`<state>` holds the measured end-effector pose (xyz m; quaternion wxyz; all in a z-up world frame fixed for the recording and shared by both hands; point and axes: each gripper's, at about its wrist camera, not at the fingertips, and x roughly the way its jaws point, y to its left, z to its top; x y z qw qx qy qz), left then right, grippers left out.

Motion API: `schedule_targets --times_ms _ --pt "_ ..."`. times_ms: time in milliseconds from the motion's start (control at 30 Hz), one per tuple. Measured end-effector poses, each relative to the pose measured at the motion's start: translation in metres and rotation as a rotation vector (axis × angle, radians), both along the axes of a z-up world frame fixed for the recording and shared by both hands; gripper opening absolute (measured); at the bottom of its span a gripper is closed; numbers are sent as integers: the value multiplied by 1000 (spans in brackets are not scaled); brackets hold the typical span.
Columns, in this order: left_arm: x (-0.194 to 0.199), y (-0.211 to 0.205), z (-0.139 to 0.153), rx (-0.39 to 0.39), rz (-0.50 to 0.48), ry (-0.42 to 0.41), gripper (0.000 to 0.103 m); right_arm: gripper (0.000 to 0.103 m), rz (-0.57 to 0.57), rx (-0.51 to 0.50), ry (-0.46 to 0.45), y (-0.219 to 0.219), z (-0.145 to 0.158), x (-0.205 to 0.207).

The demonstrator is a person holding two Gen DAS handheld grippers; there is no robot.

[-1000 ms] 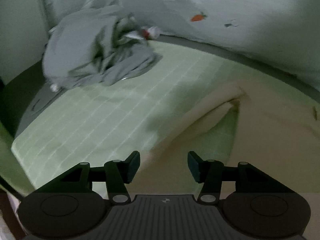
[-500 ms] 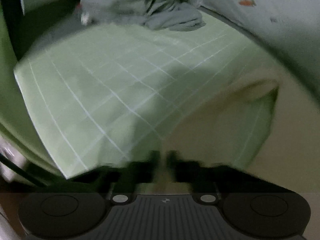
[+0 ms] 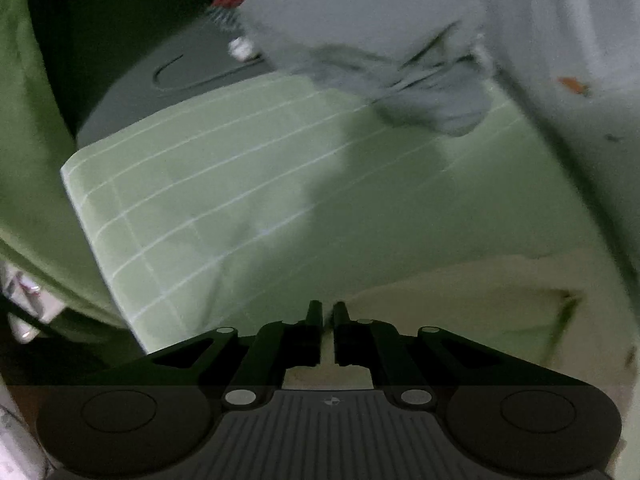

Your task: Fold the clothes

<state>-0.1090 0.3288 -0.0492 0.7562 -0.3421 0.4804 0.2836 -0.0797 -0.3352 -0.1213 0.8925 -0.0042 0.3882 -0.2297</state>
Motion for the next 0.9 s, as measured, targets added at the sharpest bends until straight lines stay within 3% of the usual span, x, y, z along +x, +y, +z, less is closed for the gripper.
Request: schedule_targets --times_ms 67,133,233,333,433,567,700,800,900 --pt "-4 0 -6 -18 -3 1 41 62 36 -17 -9 13 4 1" --pt "-6 -2 -15 -16 -21 -36 58 73 71 -24 -26 27 8 1" --pt "0 -3 -23 -28 -51 -32 59 74 94 34 -39 40 12 5" --pt "9 -10 -40 10 -55 19 54 74 123 90 -45 53 14 11" --pt "10 -21 -39 81 -53 26 0 74 155 80 -37 66 13 16" --pt "-6 -27 -30 -4 -8 75 0 74 195 68 -33 78 16 20" --pt "-31 -18 -31 45 -11 168 0 74 216 83 -31 87 16 21" --pt "-35 -13 -24 72 -48 145 3 76 227 122 -32 88 14 23" --pt "-13 -23 -7 113 -151 54 20 84 245 167 -44 95 16 28"
